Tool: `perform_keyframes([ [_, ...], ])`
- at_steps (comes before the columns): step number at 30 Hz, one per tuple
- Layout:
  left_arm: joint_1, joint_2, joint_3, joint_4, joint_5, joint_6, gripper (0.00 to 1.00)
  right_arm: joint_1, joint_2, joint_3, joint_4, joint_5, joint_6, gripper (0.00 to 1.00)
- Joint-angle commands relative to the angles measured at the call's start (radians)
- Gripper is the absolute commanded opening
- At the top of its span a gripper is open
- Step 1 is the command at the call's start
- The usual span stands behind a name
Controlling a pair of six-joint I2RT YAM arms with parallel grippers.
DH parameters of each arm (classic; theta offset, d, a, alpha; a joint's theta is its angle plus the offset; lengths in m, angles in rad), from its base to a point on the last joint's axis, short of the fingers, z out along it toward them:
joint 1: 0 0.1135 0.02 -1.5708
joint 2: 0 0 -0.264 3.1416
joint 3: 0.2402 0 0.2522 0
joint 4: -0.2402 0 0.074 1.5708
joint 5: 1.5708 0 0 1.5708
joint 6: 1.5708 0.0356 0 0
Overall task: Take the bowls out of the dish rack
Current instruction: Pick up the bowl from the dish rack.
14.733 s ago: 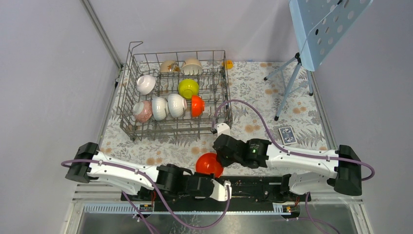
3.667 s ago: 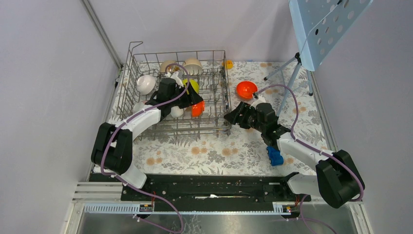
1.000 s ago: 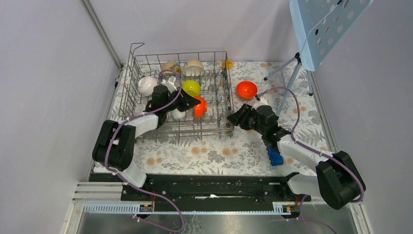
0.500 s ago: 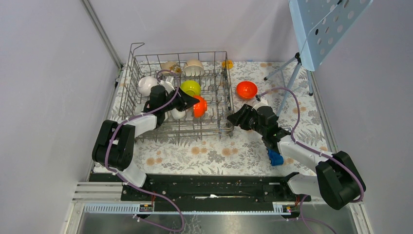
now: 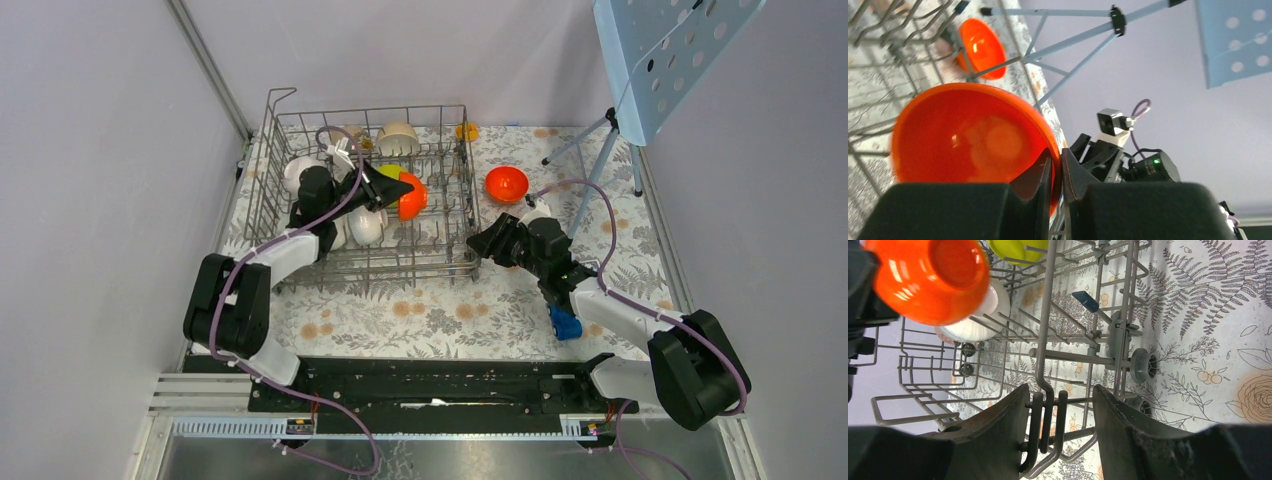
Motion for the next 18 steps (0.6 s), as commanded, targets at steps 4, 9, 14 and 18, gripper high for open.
perform_keyframes([
  [4,0.004,-0.088,0.071,0.148,0.04,-0.007,0.0,-0.017,-0.023,-0.011,-0.053,0.038,-0.025,0.58],
  [9,0.003,-0.133,0.089,0.118,0.04,-0.003,0.0,-0.017,-0.049,0.003,-0.085,0.032,-0.036,0.65],
  [14,-0.002,-0.187,0.093,0.088,0.039,-0.002,0.0,-0.017,-0.088,0.023,-0.135,0.01,-0.047,0.76],
  [18,-0.021,-0.26,0.103,0.028,0.036,0.032,0.0,-0.017,-0.152,0.058,-0.229,-0.011,-0.078,0.84],
])
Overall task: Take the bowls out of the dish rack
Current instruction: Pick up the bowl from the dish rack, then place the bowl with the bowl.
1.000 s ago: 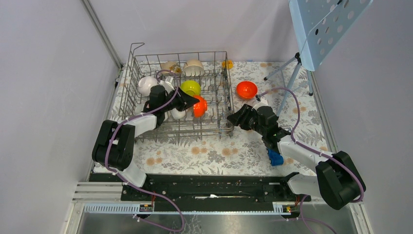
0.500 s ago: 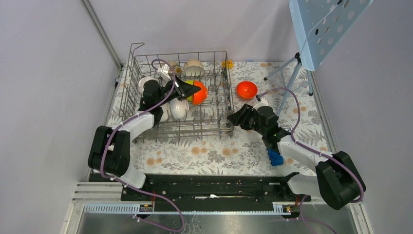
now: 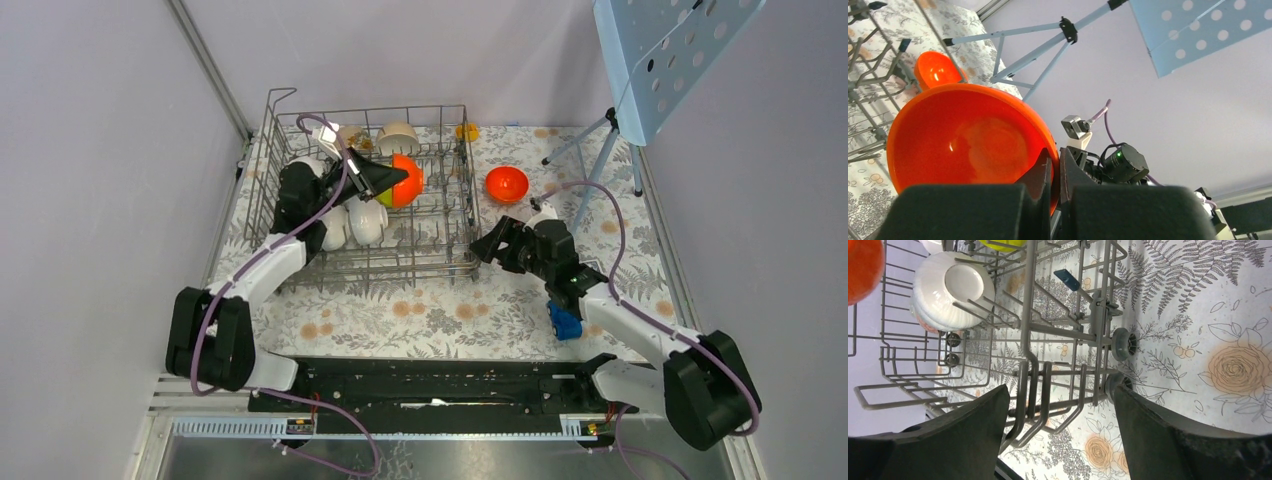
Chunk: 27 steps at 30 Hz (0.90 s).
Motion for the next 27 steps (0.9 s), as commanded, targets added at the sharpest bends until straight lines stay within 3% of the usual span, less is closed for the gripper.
perform_keyframes([
  [1,-0.021,-0.122,0.071,-0.011,0.01,0.055,0.0,-0.007,-0.096,0.066,-0.126,-0.016,-0.061,0.85],
  [5,-0.077,-0.22,0.092,-0.179,-0.024,0.184,0.0,-0.005,-0.193,0.108,-0.27,-0.026,-0.125,0.87],
  [8,-0.156,-0.296,0.125,-0.396,-0.091,0.367,0.0,-0.005,-0.276,0.146,-0.421,-0.033,-0.188,0.87],
  [17,-0.537,-0.491,0.157,-0.818,-0.456,0.718,0.0,-0.006,-0.483,0.261,-0.689,-0.026,-0.225,0.88],
  [22,-0.736,-0.544,0.172,-1.009,-0.69,0.82,0.0,-0.006,-0.457,0.385,-0.801,-0.042,-0.242,0.88],
  [27,-0.893,-0.541,0.178,-1.143,-0.839,0.896,0.0,-0.005,-0.371,0.482,-0.864,-0.085,-0.268,0.88],
])
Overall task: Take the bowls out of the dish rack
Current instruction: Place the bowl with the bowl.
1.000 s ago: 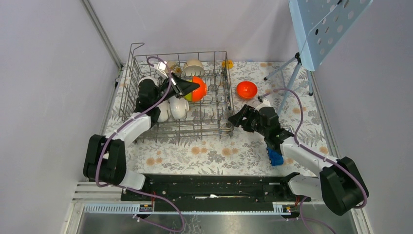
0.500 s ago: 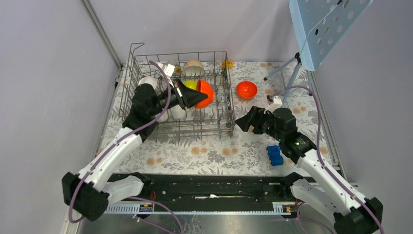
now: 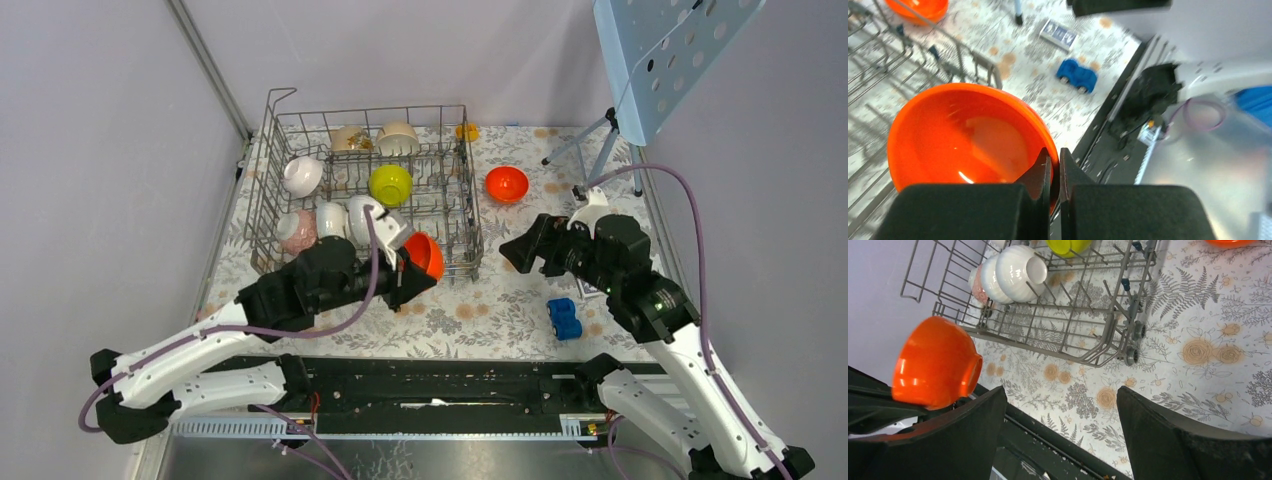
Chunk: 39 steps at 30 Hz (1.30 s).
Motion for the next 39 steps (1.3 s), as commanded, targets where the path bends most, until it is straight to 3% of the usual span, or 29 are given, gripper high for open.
perform_keyframes([
  [1,-0.126,0.002,0.061,-0.137,-0.225,0.138,0.0,-0.003,0.088,0.108,-0.107,-0.06,-0.054,0.88],
  [8,-0.4,0.06,0.079,-0.268,-0.406,0.321,0.0,0.087,0.243,0.269,-0.207,-0.056,-0.114,0.82],
  [11,-0.442,0.08,0.066,-0.3,-0.424,0.396,0.0,0.18,0.293,0.329,-0.24,0.01,-0.135,0.79],
  [25,-0.479,0.094,-0.023,-0.321,-0.214,0.62,0.0,0.52,0.455,0.384,-0.285,0.143,-0.15,0.7],
  [39,-0.487,0.154,0.027,-0.388,-0.157,0.651,0.0,0.648,0.547,0.399,-0.299,0.226,-0.148,0.59],
])
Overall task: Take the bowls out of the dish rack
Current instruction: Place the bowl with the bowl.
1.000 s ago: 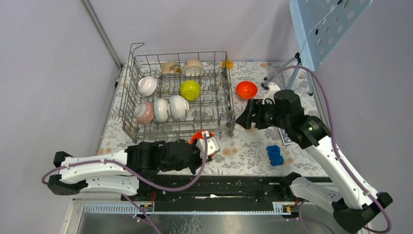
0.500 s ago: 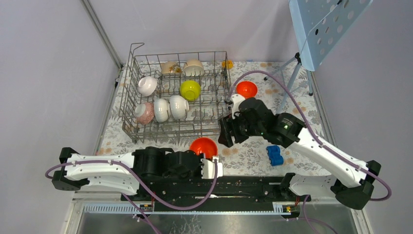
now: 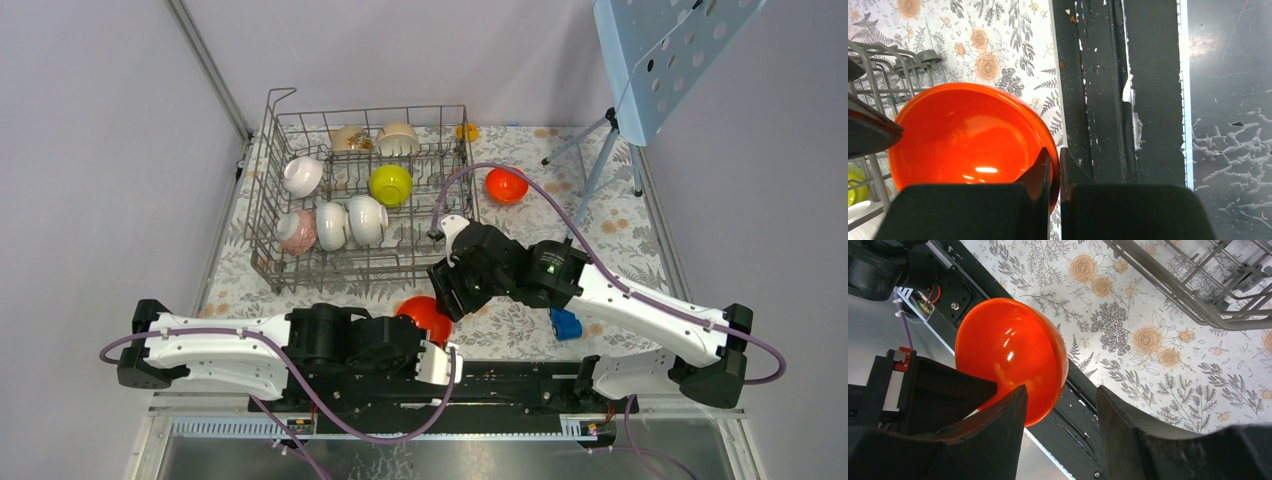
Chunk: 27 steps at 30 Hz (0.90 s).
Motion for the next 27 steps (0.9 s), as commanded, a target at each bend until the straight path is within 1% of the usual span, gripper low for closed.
perform_keyframes([
  [1,-0.007,0.001,0.057,0.011,0.017,0.024,0.0,0.025,0.016,0.027,-0.01,0.042,-0.007,0.59],
  [7,-0.009,-0.008,0.065,0.012,0.02,0.019,0.0,0.05,0.042,0.001,-0.01,0.041,-0.003,0.57],
  [10,-0.009,-0.005,0.064,0.013,0.024,0.015,0.0,0.066,0.059,-0.004,-0.003,0.048,0.003,0.55],
  [15,-0.012,-0.005,0.061,0.014,0.024,0.0,0.0,0.079,0.071,-0.014,0.012,0.05,0.011,0.47],
  [20,-0.012,-0.015,0.044,0.036,0.011,-0.013,0.0,0.093,0.086,-0.032,0.02,0.041,0.016,0.41],
  [22,-0.013,-0.016,0.036,0.046,0.013,-0.017,0.0,0.097,0.087,-0.041,0.027,0.04,0.019,0.36],
  [27,-0.013,-0.013,0.025,0.058,-0.017,-0.034,0.0,0.098,0.077,-0.055,0.032,0.05,0.028,0.17],
])
